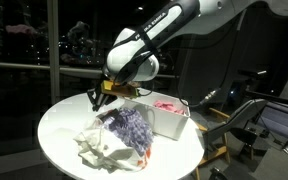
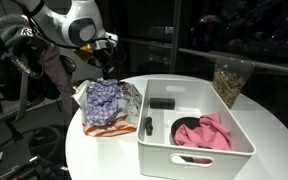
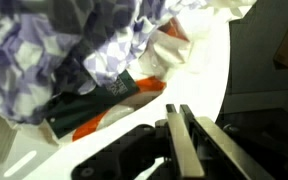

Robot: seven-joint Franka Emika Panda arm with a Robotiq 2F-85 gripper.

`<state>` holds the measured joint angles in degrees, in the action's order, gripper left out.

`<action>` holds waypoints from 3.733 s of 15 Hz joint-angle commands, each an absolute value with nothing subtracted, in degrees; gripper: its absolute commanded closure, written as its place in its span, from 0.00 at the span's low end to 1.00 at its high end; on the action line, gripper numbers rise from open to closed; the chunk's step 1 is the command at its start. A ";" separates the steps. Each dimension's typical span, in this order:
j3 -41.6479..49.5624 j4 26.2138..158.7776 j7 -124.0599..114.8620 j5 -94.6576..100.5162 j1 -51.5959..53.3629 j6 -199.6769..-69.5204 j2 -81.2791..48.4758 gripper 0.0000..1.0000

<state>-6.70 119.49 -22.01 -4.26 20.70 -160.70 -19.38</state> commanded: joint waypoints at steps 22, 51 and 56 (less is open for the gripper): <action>-15.46 111.03 -10.60 -16.21 12.35 -152.21 -30.85 0.01; -43.03 112.79 32.84 -51.77 -9.60 -171.69 -29.00 0.88; -51.81 117.43 38.65 -56.04 -14.15 -184.81 -23.55 0.88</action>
<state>-46.52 113.79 35.34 -52.80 -11.39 -178.03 -28.64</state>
